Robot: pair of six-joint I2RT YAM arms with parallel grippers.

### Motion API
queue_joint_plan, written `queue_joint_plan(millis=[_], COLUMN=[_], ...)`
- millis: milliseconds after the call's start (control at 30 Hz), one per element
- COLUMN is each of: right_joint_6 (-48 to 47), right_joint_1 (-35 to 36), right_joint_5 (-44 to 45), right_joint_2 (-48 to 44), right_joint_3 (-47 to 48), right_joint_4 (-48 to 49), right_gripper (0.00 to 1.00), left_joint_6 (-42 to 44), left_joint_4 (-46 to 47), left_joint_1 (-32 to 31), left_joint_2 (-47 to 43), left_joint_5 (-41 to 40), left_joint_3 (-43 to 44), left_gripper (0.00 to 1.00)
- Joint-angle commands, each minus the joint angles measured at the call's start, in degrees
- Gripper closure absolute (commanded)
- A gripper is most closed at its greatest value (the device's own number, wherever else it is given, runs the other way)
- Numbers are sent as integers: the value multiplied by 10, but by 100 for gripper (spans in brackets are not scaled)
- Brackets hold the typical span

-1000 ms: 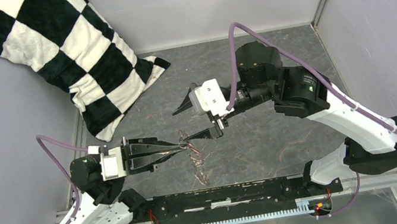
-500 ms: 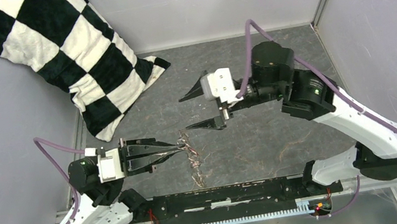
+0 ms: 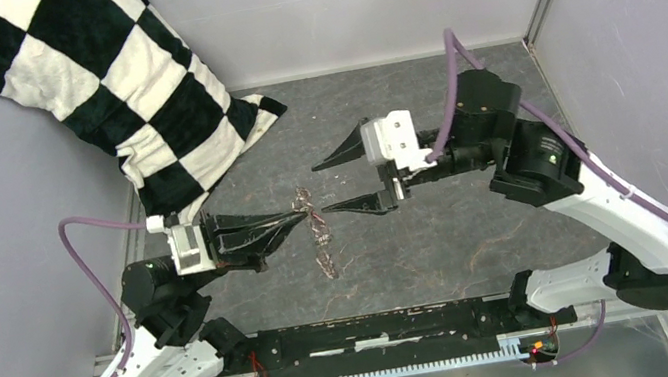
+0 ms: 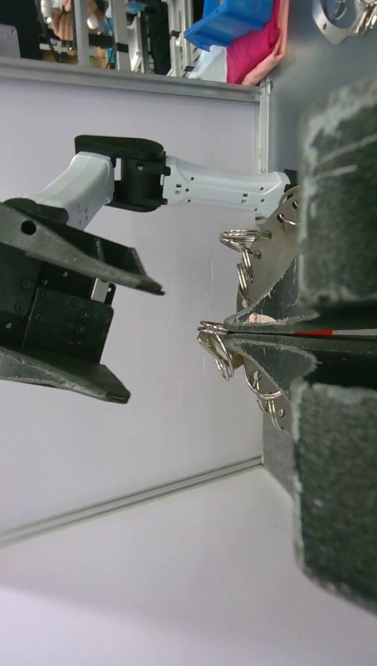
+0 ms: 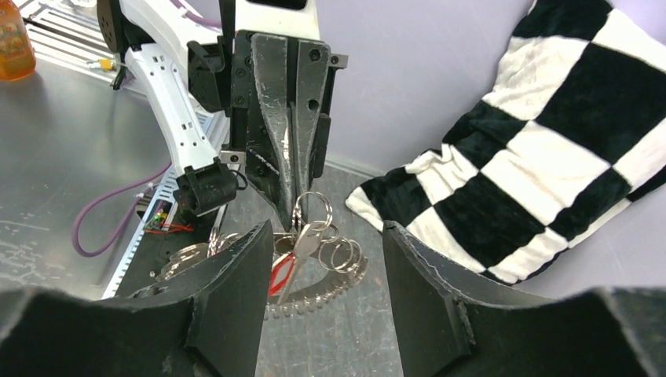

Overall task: Put the keys on the keyring
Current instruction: Insert the key onto the keyring, then adjust the key on the keyring.

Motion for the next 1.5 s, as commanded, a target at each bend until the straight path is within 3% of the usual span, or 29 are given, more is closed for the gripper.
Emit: queue_joint_plan(millis=[0, 567, 833, 1467], right_joint_6=[7, 16, 63, 70], right_joint_1=[1, 0, 0, -18], right_joint_5=[-5, -29, -43, -58], right_joint_2=[24, 14, -30, 3], right_joint_3=[11, -14, -100, -69], right_joint_4=[-1, 11, 50, 46], right_gripper=[41, 48, 55, 54], left_joint_6=[-57, -141, -136, -127], left_joint_4=[-7, -36, -23, -3], left_joint_1=[-2, 1, 3, 5], left_joint_2=[1, -6, -13, -18], left_joint_5=[-68, -142, -115, -62], left_joint_3=[9, 17, 17, 23], left_gripper=[98, 98, 98, 98])
